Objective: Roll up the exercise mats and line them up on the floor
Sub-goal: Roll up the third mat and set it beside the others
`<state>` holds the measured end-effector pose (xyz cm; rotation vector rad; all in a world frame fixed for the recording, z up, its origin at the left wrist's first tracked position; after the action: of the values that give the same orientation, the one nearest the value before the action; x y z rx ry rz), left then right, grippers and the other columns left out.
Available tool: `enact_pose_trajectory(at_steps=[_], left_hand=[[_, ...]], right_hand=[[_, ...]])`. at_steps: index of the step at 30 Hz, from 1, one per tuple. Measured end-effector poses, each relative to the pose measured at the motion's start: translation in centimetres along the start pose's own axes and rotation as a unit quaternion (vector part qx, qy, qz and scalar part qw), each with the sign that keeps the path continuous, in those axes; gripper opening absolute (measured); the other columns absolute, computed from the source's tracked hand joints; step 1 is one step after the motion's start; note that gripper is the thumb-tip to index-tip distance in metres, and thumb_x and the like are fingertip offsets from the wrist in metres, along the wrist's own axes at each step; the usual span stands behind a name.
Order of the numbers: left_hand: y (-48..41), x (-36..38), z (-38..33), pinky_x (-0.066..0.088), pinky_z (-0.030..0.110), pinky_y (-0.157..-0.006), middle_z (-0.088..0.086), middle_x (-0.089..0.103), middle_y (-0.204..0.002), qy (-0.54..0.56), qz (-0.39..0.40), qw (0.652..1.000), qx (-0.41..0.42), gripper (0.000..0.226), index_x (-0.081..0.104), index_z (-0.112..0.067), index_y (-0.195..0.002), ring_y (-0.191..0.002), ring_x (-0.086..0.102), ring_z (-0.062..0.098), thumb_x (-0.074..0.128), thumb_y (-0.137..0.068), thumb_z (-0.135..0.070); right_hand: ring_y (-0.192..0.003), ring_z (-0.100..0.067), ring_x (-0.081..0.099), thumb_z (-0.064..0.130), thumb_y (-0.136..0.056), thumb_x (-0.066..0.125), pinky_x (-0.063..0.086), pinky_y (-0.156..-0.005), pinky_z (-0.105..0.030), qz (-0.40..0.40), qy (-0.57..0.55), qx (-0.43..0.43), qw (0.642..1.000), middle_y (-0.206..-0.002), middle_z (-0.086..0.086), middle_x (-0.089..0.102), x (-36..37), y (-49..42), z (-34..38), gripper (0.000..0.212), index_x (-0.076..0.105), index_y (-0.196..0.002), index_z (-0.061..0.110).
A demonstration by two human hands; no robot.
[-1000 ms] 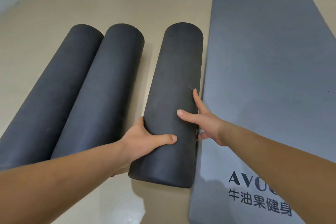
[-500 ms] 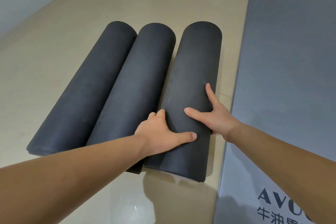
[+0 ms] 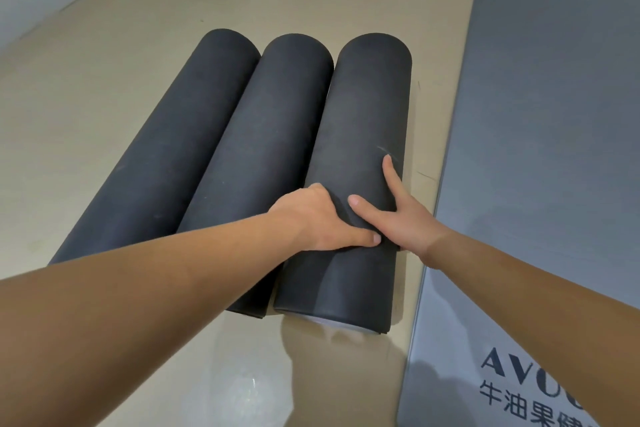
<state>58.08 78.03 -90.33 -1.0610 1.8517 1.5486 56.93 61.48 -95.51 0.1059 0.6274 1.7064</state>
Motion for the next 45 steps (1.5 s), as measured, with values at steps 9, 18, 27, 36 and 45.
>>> enact_pose_trajectory(at_steps=[9,18,27,36,45], left_hand=[[1.2,1.3,-0.4,0.059,0.035,-0.083,-0.005,0.063,-0.106,0.05,-0.014,0.998,-0.027,0.126,0.049,-0.016,-0.13,-0.095,0.065,0.018,0.061,-0.042,-0.105],[0.9,0.0,3.3,0.057,0.048,-0.097,-0.016,0.066,-0.121,0.318,0.041,0.947,-0.024,0.09,0.052,-0.038,-0.126,-0.111,0.066,0.017,0.086,-0.052,-0.077],[0.4,-3.0,1.8,0.06,0.034,-0.086,-0.012,0.068,-0.117,0.036,-0.062,0.995,0.066,0.081,0.059,-0.029,-0.128,-0.1,0.067,0.014,0.084,-0.062,-0.07],[0.1,0.9,1.6,0.051,0.042,-0.097,0.009,0.04,-0.15,-0.143,-0.088,0.979,0.113,0.149,-0.007,-0.024,-0.167,-0.134,0.049,0.03,0.06,-0.058,-0.101],[0.8,2.5,-0.6,0.053,0.041,-0.093,0.013,0.037,-0.154,-0.213,-0.104,0.966,0.1,0.146,-0.008,-0.019,-0.166,-0.137,0.045,0.031,0.058,-0.064,-0.1]], right_hand=[[-0.123,-0.024,0.056,0.042,-0.106,0.042,0.057,-0.096,-0.059,-0.003,-0.046,0.04,0.998,-0.149,0.014,0.047,-0.6,0.7,-0.2,0.061,0.013,-0.141,0.082],[-0.107,-0.025,0.062,0.044,-0.11,0.029,0.052,-0.099,-0.042,-0.023,0.203,-0.037,0.978,-0.128,-0.007,0.06,0.1,1.4,0.9,0.055,0.005,-0.149,0.074],[-0.116,-0.016,0.053,0.072,-0.093,0.052,0.044,-0.102,-0.028,-0.079,0.211,-0.091,0.97,-0.126,0.006,0.038,-0.1,0.7,-0.6,0.066,0.019,-0.15,0.071],[-0.149,-0.014,0.027,0.057,-0.095,0.06,0.03,-0.119,-0.026,-0.041,0.142,-0.136,0.98,-0.156,0.01,0.018,-0.9,-0.3,-2.2,0.055,0.036,-0.145,0.066],[-0.13,-0.02,0.052,0.066,-0.1,0.044,0.047,-0.109,-0.039,-0.047,0.241,-0.066,0.967,-0.161,0.008,0.019,-1.0,0.9,-3.5,0.063,0.01,-0.153,0.067]])
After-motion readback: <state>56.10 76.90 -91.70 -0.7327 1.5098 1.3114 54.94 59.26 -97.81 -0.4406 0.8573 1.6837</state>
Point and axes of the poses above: each hand's wrist, its own y-axis away from the middle knuckle, its own x-axis out of the palm, z = x × y, the point moved 3 cm from there along -y, towards the middle knuckle
